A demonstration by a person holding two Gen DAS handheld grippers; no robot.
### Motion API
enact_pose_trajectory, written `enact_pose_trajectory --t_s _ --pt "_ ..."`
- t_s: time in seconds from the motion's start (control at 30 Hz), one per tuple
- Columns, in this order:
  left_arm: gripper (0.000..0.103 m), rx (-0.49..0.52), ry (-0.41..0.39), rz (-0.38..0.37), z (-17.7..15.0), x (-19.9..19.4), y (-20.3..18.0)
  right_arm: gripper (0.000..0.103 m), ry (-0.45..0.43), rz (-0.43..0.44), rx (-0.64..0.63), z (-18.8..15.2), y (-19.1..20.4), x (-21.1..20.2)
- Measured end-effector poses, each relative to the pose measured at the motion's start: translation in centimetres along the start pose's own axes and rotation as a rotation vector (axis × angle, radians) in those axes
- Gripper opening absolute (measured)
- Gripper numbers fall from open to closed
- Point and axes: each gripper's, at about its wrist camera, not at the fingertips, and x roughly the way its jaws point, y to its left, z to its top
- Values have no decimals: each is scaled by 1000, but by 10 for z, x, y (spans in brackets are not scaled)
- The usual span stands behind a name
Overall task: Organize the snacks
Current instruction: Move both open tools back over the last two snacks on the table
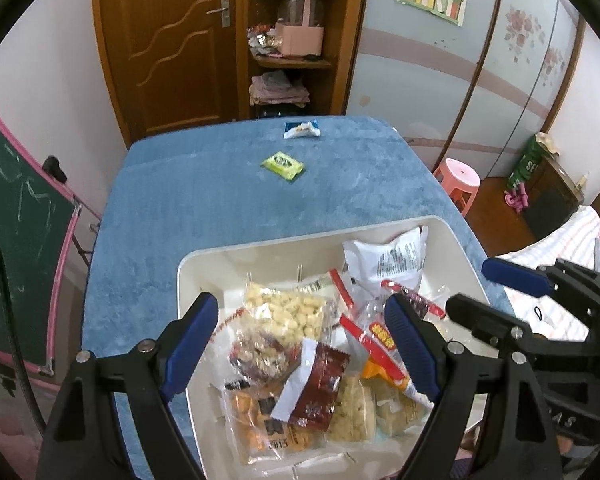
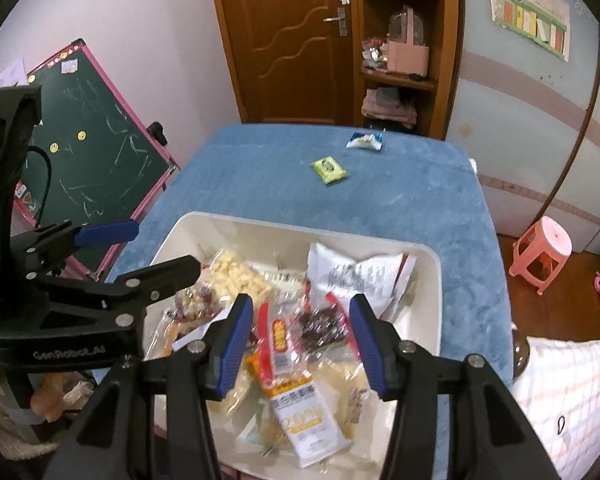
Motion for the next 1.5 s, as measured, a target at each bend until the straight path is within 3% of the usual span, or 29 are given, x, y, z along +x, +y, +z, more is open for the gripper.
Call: enact_pose_trajectory --t_s 0.23,0.4,0.57,0.77,0.97,1.1,1.23,1.3,1.33,1.5 --pt "85 21 -42 36 48 -16 -1 51 -71 -9 8 42 -30 -15" --pt "85 53 -121 75 98 -38 -1 51 -142 -25 2 86 -53 -34" --pt "91 121 -180 128 153 -40 -3 51 -206 -83 -42 150 -79 -42" --pt "91 115 -203 194 222 -20 0 51 -205 -130 -8 230 -120 -25" --pt "91 52 -155 214 289 43 4 51 -215 -164 31 290 -152 7" --pt "91 28 -103 211 305 101 3 51 -200 -184 40 304 -170 42" --pt "90 -15 -35 237 298 172 8 51 -158 -167 85 303 -188 84" --pt "84 -36 13 241 286 203 11 51 -132 -155 106 298 -194 105" --pt "78 -48 36 237 280 219 12 51 -120 -150 112 297 -196 113" --pt "73 -140 189 185 243 290 23 51 -34 -125 122 279 -199 165"
